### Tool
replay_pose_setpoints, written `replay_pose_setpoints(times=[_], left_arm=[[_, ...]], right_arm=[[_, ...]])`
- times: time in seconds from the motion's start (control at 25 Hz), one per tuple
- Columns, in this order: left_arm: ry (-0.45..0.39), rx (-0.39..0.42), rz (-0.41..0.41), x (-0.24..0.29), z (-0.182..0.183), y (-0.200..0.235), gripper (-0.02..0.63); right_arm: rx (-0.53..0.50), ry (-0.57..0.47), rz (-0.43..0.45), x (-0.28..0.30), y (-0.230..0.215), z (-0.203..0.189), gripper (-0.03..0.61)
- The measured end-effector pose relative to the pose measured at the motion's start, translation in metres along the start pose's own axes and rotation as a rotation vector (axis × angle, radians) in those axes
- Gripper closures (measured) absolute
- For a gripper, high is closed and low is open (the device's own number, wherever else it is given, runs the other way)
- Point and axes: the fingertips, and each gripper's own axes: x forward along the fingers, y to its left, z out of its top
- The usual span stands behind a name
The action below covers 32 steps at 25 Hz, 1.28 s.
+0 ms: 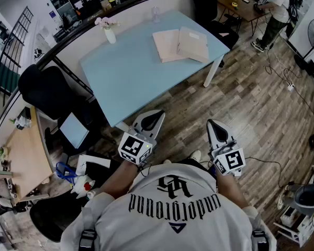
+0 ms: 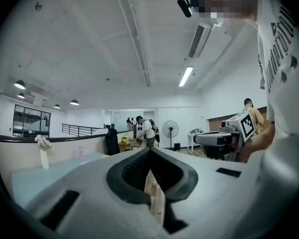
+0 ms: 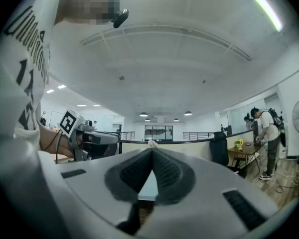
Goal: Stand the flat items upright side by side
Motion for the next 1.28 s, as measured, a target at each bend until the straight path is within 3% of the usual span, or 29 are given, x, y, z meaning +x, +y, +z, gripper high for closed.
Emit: replay_pose_setpoints(times=[0.56, 1.2, 1.24, 1.28], left_arm=[[0.012, -0.008, 0.015, 0.047, -0.001, -0.007, 0.615], [-0.013, -0.018, 0.034, 0.151, 0.005, -0.028, 0.609], [-0.012, -0.014, 0.037, 0.159, 0.005, -0.030, 0.519], [-0.009, -0.010, 0.046, 0.166, 0.004, -0.030, 0.461]], right_arm=[[-0.007, -0.004, 0.046, 0.001, -0.042, -0.006, 0.575], [0.009, -0.005, 0.060, 0.001, -0.148, -0.014, 0.571], [0.019, -0.002, 0.054, 0.002, -0.156, -0.016, 0.525], [0.031, 0.002, 0.048, 0.002, -0.165, -0.018, 0.405]])
